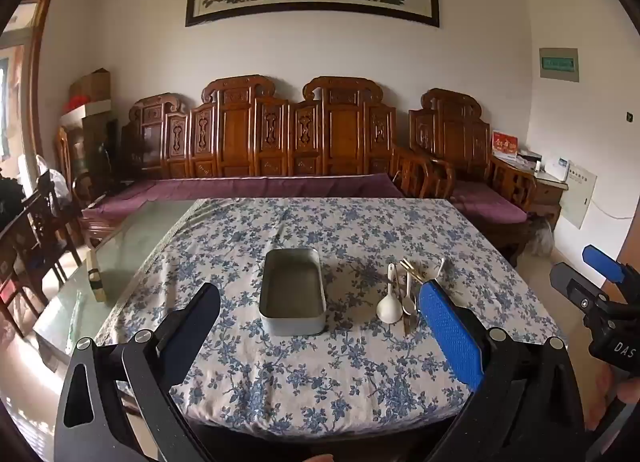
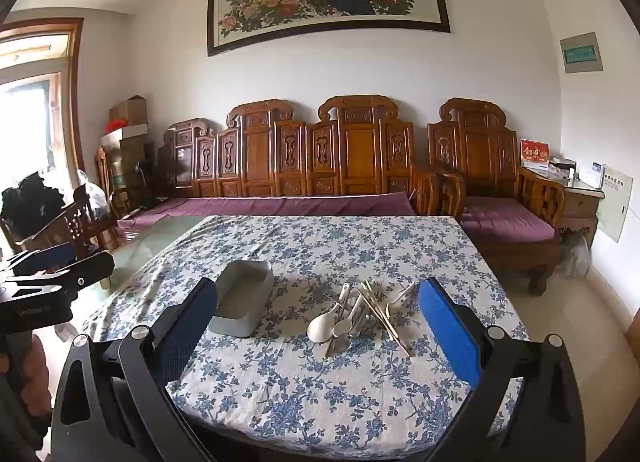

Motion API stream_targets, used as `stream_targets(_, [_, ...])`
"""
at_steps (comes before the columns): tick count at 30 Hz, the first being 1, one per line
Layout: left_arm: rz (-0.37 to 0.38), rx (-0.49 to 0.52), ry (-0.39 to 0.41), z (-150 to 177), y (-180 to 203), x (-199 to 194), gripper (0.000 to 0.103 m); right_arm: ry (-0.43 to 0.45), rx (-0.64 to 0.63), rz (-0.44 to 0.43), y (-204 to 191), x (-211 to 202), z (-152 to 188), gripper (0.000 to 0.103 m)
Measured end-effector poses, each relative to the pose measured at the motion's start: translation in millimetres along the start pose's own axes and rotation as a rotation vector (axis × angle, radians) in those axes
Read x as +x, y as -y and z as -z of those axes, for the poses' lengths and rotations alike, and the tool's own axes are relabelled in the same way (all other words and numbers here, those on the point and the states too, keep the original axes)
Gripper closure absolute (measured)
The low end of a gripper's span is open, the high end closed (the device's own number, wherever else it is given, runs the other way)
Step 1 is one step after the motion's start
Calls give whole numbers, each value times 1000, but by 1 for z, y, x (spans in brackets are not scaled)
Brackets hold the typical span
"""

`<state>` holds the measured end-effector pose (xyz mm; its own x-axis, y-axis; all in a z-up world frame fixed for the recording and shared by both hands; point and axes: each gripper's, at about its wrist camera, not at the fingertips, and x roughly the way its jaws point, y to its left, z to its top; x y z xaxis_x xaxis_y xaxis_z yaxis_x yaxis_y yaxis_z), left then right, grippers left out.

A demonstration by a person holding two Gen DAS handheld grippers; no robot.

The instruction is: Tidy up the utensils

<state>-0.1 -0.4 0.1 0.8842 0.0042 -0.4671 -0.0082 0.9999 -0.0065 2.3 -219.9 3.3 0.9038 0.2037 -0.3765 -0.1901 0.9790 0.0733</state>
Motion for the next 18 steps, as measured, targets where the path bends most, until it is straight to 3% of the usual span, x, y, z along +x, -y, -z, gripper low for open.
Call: stream_targets(18, [6, -3, 12, -5, 3, -5, 6, -9, -5, 1, -2, -1, -1, 2])
